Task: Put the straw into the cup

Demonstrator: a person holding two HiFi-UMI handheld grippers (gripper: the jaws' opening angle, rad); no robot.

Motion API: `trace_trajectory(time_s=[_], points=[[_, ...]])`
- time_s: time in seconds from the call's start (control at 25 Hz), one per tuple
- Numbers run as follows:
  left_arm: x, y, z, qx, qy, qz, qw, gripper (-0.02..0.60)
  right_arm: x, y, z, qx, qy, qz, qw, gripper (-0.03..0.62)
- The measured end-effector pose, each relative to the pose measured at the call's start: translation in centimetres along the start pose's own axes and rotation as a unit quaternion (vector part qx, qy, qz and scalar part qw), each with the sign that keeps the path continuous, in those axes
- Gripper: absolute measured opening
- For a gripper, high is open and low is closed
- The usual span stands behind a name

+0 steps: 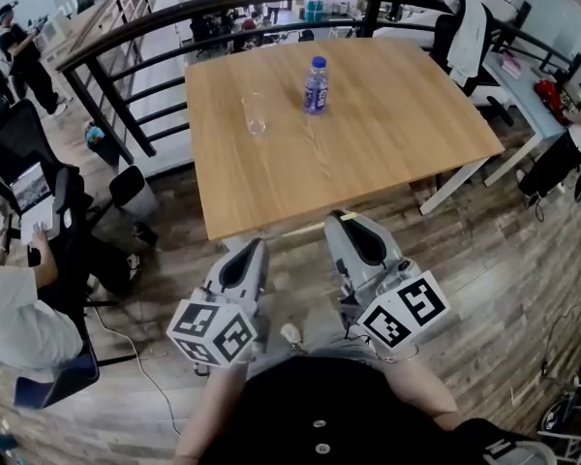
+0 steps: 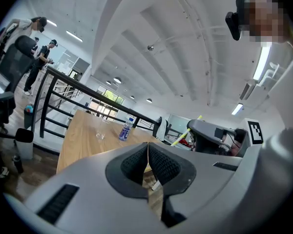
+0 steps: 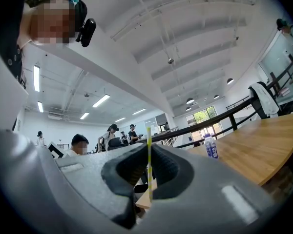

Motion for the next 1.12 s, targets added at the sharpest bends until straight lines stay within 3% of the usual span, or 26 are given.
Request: trace_trajectory(time_s=[0.64,1.12], points=[[-5.0,4.0,2.4,-0.001,-0.011,0.015,0.9998,0.02,2.8,7.6,-1.3,-0.01,0.006,0.021,1.0,0.014],[-9.5,12.5,6.3,0.004,0.002,0.042,0.9991,0.02,10.0,16.6,-2.3,-0.01,0.021,0.044,0.999,0.014]])
Point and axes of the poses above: the fingertips, and each gripper's own axes: y forward along the fingers, x to its right, z out of its top, the point moved 9 cm from there along -y, backward along the fingers, and after that the axes turned 7 degrees about -y, right-handed, at the moved point
